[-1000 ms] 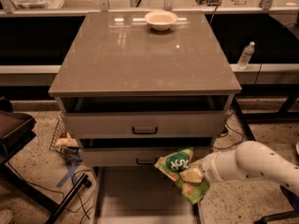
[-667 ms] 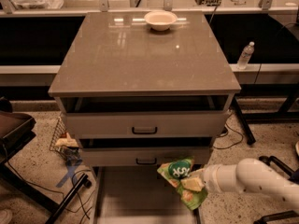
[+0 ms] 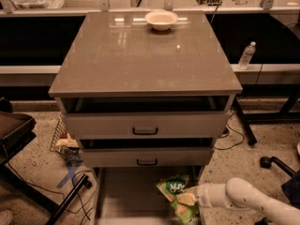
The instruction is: Place green rice chip bag into bottom drawer
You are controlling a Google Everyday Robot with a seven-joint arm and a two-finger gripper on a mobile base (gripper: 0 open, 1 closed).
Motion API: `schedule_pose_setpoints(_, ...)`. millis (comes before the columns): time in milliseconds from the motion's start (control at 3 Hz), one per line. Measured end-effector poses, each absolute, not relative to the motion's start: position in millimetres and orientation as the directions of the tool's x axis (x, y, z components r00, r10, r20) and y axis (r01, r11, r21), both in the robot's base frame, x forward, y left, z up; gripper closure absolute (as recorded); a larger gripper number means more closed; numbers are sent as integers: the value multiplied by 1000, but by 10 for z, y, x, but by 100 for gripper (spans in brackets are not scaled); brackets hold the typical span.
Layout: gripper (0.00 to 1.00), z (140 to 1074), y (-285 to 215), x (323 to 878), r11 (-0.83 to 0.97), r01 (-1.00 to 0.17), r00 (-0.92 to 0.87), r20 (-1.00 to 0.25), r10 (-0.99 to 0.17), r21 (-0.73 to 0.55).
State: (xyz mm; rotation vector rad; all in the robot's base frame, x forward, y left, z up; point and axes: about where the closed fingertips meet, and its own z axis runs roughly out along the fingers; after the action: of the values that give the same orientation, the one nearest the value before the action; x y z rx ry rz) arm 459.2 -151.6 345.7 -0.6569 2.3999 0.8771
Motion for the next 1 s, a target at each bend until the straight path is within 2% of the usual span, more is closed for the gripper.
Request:
schedule_pose_setpoints(667, 100, 2681, -1233, 4634, 649, -531, -819, -527, -228, 544)
schedule_pose_setpoints(1000, 82, 2686, -1224, 4627, 648, -533, -818, -528, -229, 544)
